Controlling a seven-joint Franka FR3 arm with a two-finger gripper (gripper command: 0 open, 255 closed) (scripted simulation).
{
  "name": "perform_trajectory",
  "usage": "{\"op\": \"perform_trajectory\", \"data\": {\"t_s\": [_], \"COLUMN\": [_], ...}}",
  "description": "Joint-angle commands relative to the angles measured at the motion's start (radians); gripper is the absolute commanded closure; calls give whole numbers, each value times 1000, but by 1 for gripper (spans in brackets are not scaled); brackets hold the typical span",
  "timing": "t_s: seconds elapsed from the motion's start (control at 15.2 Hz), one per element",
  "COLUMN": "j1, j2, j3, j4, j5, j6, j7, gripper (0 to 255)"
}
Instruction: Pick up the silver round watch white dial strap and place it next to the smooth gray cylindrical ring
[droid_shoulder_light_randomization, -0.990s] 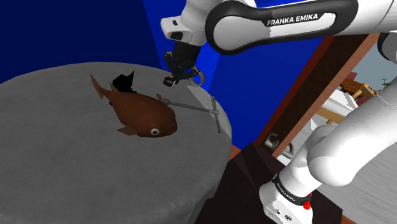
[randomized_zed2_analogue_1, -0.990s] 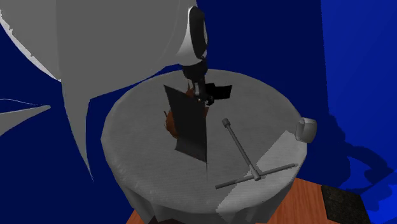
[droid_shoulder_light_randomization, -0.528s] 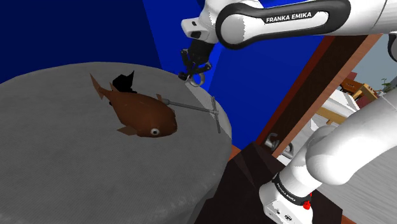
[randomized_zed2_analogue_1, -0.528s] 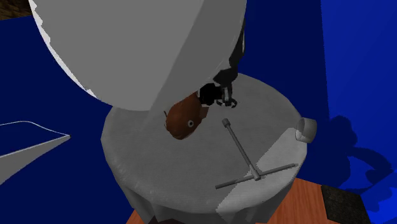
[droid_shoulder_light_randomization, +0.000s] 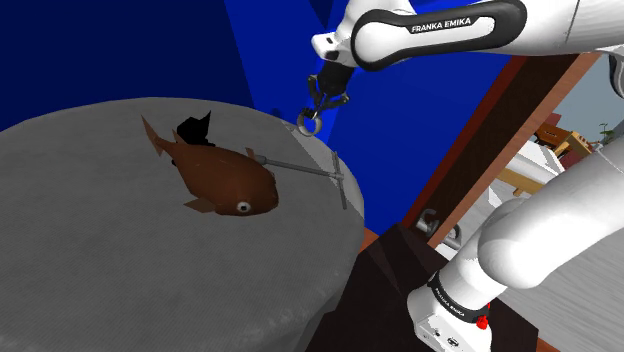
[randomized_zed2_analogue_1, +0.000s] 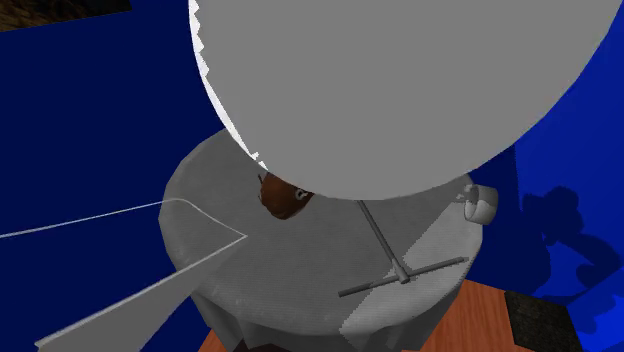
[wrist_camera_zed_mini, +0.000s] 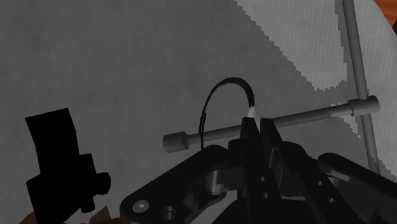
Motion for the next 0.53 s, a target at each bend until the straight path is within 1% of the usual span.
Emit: {"op": "perform_trajectory", "data": {"t_s": [0.0, 0.46], "j1": [-17, -79], "j2": [13, 86], "j3": [-31, -135], "j4": [15, 91], "j5": [7, 43], "j6": [3, 14], "j7": [-54, -238], "gripper": [255, 255]}}
